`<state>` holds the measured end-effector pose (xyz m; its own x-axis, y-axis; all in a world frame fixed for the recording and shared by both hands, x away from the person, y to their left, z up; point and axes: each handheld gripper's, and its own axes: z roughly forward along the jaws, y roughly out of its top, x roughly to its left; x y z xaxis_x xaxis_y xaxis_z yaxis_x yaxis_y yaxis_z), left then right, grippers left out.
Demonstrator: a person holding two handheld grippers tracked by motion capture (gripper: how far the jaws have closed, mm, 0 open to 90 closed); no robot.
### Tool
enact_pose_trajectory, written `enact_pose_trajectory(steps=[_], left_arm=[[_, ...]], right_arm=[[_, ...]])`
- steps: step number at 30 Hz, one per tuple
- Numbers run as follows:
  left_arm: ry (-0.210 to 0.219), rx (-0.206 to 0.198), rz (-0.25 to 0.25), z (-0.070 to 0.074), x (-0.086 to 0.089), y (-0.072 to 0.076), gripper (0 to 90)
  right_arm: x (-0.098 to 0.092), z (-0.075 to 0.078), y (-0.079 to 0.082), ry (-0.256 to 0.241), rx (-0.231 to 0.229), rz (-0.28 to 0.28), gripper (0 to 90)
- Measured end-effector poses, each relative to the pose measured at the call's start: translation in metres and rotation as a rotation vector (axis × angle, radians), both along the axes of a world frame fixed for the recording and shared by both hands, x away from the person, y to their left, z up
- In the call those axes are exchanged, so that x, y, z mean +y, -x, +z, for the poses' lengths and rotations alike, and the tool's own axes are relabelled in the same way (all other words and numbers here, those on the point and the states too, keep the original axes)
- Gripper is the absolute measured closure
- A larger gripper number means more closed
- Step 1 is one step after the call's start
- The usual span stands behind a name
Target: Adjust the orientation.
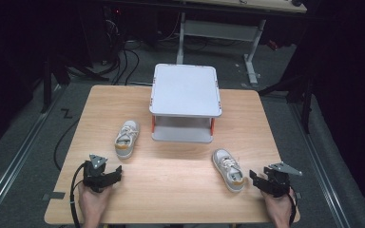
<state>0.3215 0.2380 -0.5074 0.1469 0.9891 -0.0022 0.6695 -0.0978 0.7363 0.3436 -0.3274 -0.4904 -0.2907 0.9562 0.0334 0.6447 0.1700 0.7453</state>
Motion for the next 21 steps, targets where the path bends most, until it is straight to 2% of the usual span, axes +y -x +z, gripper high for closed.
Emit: enact_pose_trajectory(steps=[5,8,9,10,14,17,18,21], left_arm=[[0.007,-0.002,-0.003,0.000,0.000,0.000,21.8],[0.031,-0.007,0.003,0.001,0.001,0.001,24.7],[0.058,-0.014,0.004,0.003,0.001,0.001,24.1],[0.067,-0.018,0.004,0.005,0.001,0.001,23.6],[0.068,-0.037,-0.021,0.015,-0.004,-0.003,20.2],[0.045,-0.040,-0.041,0.023,-0.009,-0.010,16.5],[0.054,-0.039,-0.050,0.025,-0.011,-0.016,15.5],[0.061,-0.042,-0.047,0.027,-0.013,-0.021,15.4]], right_arm=[[0.000,0.005,-0.001,0.008,-0.027,-0.001,35.3],[-0.001,0.002,-0.002,0.012,-0.028,0.000,35.5],[-0.002,-0.002,-0.003,0.021,-0.013,-0.008,35.7],[-0.002,-0.003,-0.003,0.025,-0.011,-0.009,35.8],[-0.003,-0.006,-0.003,0.031,-0.008,-0.020,36.2],[-0.004,-0.008,-0.003,0.036,-0.005,-0.023,36.3],[-0.005,-0.009,-0.004,0.041,-0.002,-0.024,36.3],[-0.004,-0.010,-0.004,0.046,0.000,-0.028,36.5]])
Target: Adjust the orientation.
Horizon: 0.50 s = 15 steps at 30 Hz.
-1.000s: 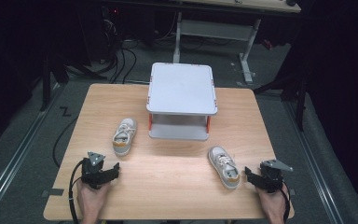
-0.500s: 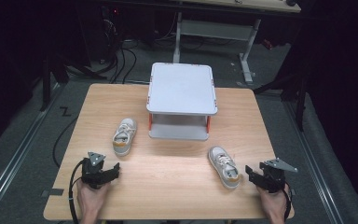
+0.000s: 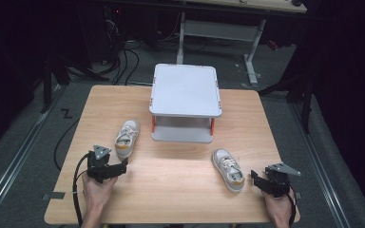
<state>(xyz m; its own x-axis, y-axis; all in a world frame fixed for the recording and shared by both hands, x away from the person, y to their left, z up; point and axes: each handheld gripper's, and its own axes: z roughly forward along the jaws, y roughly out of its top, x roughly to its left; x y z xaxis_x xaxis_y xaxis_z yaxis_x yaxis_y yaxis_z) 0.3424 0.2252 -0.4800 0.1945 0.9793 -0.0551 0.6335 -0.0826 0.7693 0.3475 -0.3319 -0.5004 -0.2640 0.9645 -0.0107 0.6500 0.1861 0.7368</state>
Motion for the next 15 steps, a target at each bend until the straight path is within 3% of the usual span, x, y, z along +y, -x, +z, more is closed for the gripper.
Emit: enact_pose_trajectory(steps=[8,10,14,15], left_arm=[[0.023,0.019,-0.002,0.021,-0.002,-0.022,14.5],[0.051,0.024,-0.010,0.024,-0.001,-0.027,12.2],[0.053,0.042,-0.003,0.029,-0.002,-0.037,9.7],[0.037,0.046,-0.001,0.032,-0.004,-0.044,9.5]], right_arm=[[0.000,0.000,-0.001,0.010,0.000,0.002,36.8],[0.000,0.000,-0.001,0.010,0.000,0.002,36.9],[0.000,0.000,-0.001,0.009,0.001,-0.001,37.0],[0.000,0.000,-0.001,0.009,0.000,-0.001,37.0]])
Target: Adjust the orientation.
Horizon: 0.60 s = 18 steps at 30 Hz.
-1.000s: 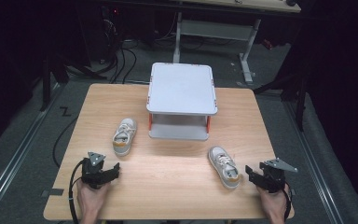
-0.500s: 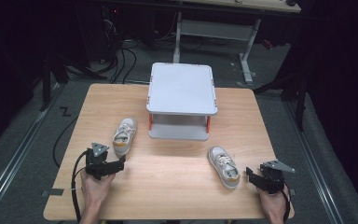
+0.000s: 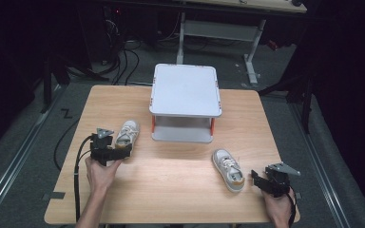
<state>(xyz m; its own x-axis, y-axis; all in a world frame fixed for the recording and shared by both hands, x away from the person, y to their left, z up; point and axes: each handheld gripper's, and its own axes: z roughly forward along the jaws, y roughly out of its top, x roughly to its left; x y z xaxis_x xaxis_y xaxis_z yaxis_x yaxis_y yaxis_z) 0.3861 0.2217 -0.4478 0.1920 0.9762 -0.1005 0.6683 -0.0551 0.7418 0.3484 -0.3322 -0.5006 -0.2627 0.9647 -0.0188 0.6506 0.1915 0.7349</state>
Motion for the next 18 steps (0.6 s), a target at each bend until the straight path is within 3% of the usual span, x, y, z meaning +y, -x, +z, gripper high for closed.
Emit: enact_pose_trajectory(steps=[5,6,9,11,15,18], left_arm=[[-0.023,0.015,-0.009,0.005,-0.005,-0.016,8.0],[-0.025,0.036,-0.004,0.006,-0.006,-0.027,6.5],[-0.009,0.052,0.003,0.004,-0.007,-0.036,4.7],[-0.040,0.074,0.003,0.000,-0.010,-0.047,4.8],[-0.034,0.078,0.008,-0.006,-0.013,-0.052,8.1],[-0.033,0.120,0.017,-0.016,-0.014,-0.059,11.3]], right_arm=[[0.000,0.000,0.000,0.001,0.000,0.000,36.9],[0.000,0.000,0.000,0.001,0.000,-0.001,36.9],[0.000,0.000,0.000,0.000,0.000,-0.001,36.9],[0.000,0.000,0.000,0.000,0.000,-0.001,36.8],[0.000,0.000,0.000,0.000,0.000,-0.002,36.6],[0.000,0.000,0.000,0.001,0.000,-0.003,36.6]])
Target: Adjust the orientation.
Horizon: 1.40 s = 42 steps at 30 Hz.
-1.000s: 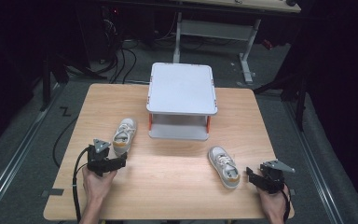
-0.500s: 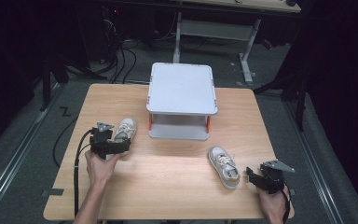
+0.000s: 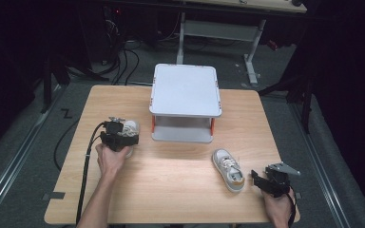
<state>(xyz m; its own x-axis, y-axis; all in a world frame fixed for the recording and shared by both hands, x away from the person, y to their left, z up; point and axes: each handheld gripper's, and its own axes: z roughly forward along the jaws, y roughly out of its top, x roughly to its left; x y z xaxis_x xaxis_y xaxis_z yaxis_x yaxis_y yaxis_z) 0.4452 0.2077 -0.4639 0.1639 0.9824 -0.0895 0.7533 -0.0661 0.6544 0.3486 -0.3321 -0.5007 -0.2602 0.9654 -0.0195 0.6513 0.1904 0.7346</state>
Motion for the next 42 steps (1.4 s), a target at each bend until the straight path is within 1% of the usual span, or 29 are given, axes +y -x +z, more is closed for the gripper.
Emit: enact_pose_trajectory(steps=[5,6,7,9,14,16,20,22,24,26,28,29,30,31,34,35,36,39,42], left_arm=[[-0.007,0.001,0.004,-0.004,-0.001,-0.003,15.9],[-0.012,0.000,0.008,-0.005,-0.001,-0.003,17.9],[-0.040,-0.002,0.022,-0.005,-0.002,-0.003,21.5],[-0.043,-0.002,0.027,-0.005,-0.002,-0.002,23.8],[-0.055,-0.007,0.020,-0.004,-0.003,-0.001,27.0],[-0.070,-0.009,0.005,-0.004,-0.006,0.001,27.8],[-0.082,-0.010,-0.013,-0.002,-0.010,0.004,28.6],[-0.081,-0.018,-0.020,0.001,-0.013,0.009,28.7],[-0.062,-0.030,-0.023,0.003,-0.014,0.015,28.9],[-0.049,-0.028,-0.028,0.005,-0.016,0.022,29.2],[-0.055,-0.015,-0.031,0.005,-0.019,0.031,29.3],[-0.051,-0.012,-0.029,0.005,-0.020,0.034,29.3],[-0.041,-0.012,-0.030,0.006,-0.023,0.043,29.4],[-0.041,-0.012,-0.030,0.006,-0.023,0.043,29.4],[-0.032,-0.017,-0.041,0.011,-0.030,0.056,29.4],[-0.019,-0.023,-0.058,0.015,-0.038,0.064,29.4],[-0.019,-0.023,-0.058,0.015,-0.038,0.064,29.3],[-0.010,-0.033,-0.088,0.019,-0.056,0.075,29.3],[-0.013,-0.035,-0.116,0.021,-0.073,0.081,29.3]], right_arm=[[0.000,0.000,0.000,0.000,0.000,0.000,36.6],[0.000,0.000,0.000,0.001,0.000,0.000,36.6],[0.000,0.000,0.000,0.001,0.000,0.000,36.6],[0.000,0.000,0.000,0.001,0.000,0.000,36.6],[0.000,0.000,0.000,0.001,0.000,-0.001,36.5],[0.000,0.000,0.000,0.001,0.000,-0.001,36.5],[0.000,0.000,0.000,0.001,0.000,-0.001,36.5],[0.000,0.000,0.000,0.001,0.000,0.000,36.5],[0.000,0.000,0.000,0.001,0.000,0.000,36.4],[0.000,0.000,0.000,0.004,-0.003,0.000,36.4],[0.000,0.000,0.000,0.004,-0.002,0.000,36.4],[0.000,0.000,0.000,0.004,-0.002,0.000,36.4],[0.000,0.000,0.000,0.004,-0.003,0.001,36.4],[0.000,0.000,0.000,0.004,-0.003,0.001,36.4],[0.000,0.000,0.000,0.004,-0.003,0.000,36.4],[0.000,0.000,0.000,0.004,-0.003,0.000,36.4],[0.000,0.000,0.000,0.004,-0.003,0.001,36.3],[0.000,0.000,0.000,0.004,-0.003,0.000,36.3],[0.000,0.000,0.000,0.004,-0.002,-0.001,36.3]])
